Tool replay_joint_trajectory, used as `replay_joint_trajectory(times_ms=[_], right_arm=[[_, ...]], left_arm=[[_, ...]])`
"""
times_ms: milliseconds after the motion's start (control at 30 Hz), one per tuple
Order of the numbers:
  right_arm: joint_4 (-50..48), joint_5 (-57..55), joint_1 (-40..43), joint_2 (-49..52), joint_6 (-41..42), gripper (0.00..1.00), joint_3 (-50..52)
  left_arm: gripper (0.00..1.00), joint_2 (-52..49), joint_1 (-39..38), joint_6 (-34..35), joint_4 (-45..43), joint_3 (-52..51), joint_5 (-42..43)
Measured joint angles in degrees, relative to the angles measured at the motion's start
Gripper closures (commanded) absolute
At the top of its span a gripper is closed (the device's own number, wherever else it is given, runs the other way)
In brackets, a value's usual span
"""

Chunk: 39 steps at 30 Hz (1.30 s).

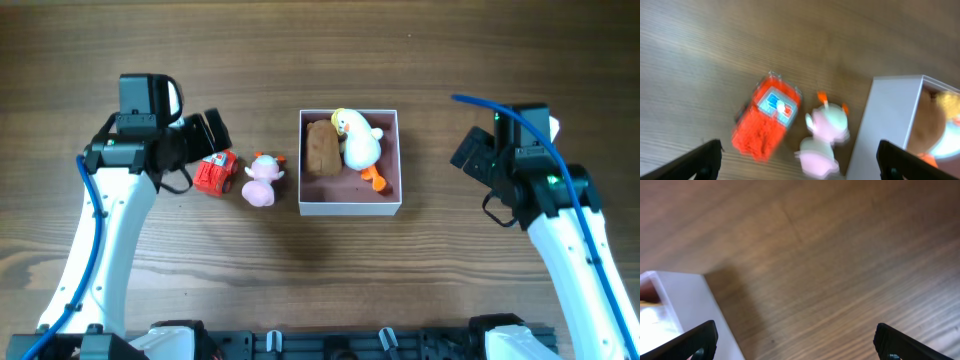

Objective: Pack container
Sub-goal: 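Grasp the white plush duck with the right gripper and place it in the box, then grasp the red toy truck with the left gripper, then lift the red truck with the left gripper and lower it into the box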

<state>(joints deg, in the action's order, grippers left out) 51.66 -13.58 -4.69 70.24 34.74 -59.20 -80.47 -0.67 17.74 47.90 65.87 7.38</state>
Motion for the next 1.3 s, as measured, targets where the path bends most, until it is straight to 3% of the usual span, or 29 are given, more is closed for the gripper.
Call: replay_joint_trajectory(times_ms=[267,433,533,733,933,1033,1133,1200,1300], right_arm=[[-0.07,4.63,1.38,6.60,0.22,0.00,0.04],[-0.55,5.46,1.38,7.67,0.22,0.01,0.04],[-1.36,5.68,1.38,7.67,0.22,0.01,0.04],[-1.55,5.68,1.38,7.67,0.22,0.00,0.04],[-1.55,5.68,1.38,7.67,0.22,0.01,0.04],[-1.55,5.68,1.38,7.67,0.22,0.01,0.04],[-1.55,5.68,1.38,7.67,0.22,0.00,0.04],[-1.55,5.68,1.38,7.67,0.22,0.00,0.04],[-1.53,5.68,1.38,7.67,0.22,0.01,0.04]], left_arm=[[0.01,0.00,-0.02,1.88,5.01,0.00,5.64],[0.01,-0.35,-0.02,-0.76,4.79,0.00,1.95],[0.05,-4.26,0.00,-7.17,4.81,0.13,-2.19],[0.13,-17.40,0.00,-16.24,1.99,0.13,-3.56],[0.17,-24.15,0.00,-24.61,0.24,0.13,-4.09],[0.24,-27.17,0.00,-26.75,-1.14,0.13,-4.13],[0.41,-27.87,-0.02,-28.00,-1.95,0.15,-4.44],[0.43,-27.87,0.00,-28.33,-2.10,0.17,-4.52],[0.54,-27.98,0.00,-28.02,2.14,1.36,-4.55]])
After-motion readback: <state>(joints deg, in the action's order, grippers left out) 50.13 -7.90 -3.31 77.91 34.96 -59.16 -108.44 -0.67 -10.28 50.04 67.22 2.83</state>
